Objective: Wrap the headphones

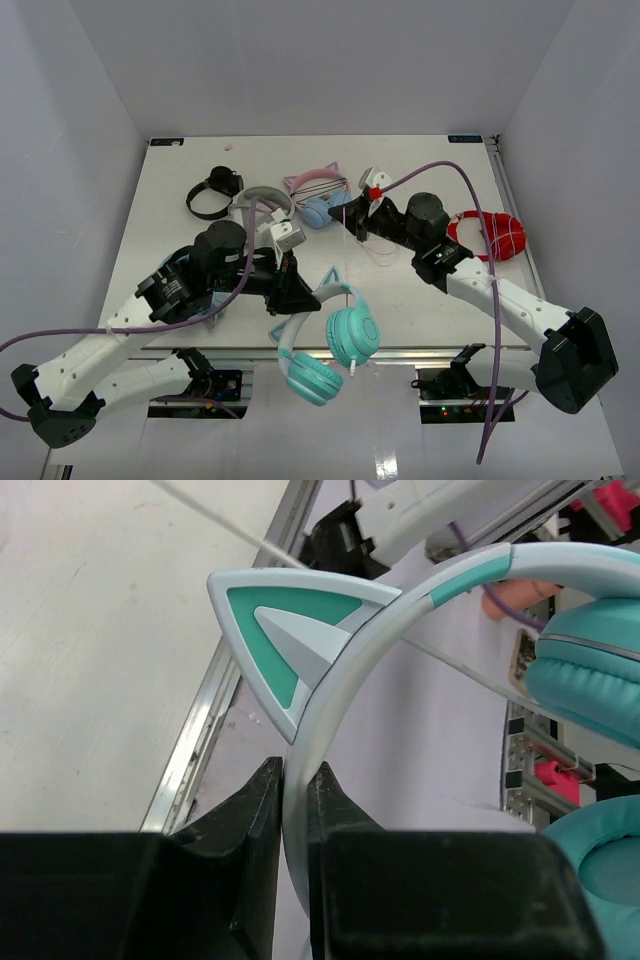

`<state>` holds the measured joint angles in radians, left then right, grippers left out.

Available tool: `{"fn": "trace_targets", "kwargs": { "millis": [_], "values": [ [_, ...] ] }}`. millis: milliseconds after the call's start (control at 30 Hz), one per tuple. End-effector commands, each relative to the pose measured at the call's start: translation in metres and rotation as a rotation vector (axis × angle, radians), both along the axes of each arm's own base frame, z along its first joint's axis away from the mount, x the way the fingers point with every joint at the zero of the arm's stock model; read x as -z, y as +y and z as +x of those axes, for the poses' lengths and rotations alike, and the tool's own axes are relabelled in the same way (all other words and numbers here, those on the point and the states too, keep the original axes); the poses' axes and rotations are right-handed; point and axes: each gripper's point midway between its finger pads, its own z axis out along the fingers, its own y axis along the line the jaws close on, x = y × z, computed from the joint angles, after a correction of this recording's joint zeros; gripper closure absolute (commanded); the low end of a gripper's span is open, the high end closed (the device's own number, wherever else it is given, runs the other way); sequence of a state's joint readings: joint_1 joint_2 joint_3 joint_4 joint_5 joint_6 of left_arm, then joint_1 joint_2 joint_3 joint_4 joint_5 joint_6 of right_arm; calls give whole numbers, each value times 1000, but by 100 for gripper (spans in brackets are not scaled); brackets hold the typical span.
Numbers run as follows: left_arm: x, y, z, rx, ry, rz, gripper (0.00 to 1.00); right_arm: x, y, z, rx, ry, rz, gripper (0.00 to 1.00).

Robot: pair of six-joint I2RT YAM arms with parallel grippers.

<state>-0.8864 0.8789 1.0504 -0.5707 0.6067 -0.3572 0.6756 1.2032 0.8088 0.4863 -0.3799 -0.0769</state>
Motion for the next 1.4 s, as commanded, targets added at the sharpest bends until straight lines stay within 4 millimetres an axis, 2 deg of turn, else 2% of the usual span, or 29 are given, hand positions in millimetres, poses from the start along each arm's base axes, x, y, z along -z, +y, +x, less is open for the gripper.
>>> {"fn": "trace_targets", "kwargs": {
  "millis": [0, 100, 167, 333, 467, 633, 833, 1033, 1167, 1300, 1367],
  "values": [
    [36, 3, 15, -59, 9, 137, 100, -4, -11, 16, 70, 34, -129, 92],
    [70, 12, 45, -208, -7, 286, 100, -8, -15, 14, 67, 59, -186, 92],
    [80, 18, 58, -278, -18, 349, 100, -14, -16, 12, 61, 62, -203, 92],
    [112, 50, 108, -559, -85, 588, 100, -6, -27, 1, 61, 104, -261, 92],
    [134, 72, 129, -692, -107, 752, 100, -9, -31, -7, 62, 118, -268, 92],
    [149, 88, 146, -824, -123, 871, 100, -4, -18, -30, -33, 158, -281, 92],
    [148, 103, 166, -988, -146, 963, 100, 14, -1, -67, -142, 200, -302, 92],
    [145, 102, 181, -1073, -119, 965, 100, 12, 9, -110, -274, 211, -261, 92],
    [137, 99, 190, -1112, -89, 905, 100, 13, 10, -129, -314, 225, -218, 92],
    [127, 95, 199, -1132, -59, 815, 100, 21, 16, -145, -343, 245, -204, 92],
    [119, 91, 202, -1139, -46, 770, 100, 28, 20, -143, -312, 253, -201, 92]
  ]
}}
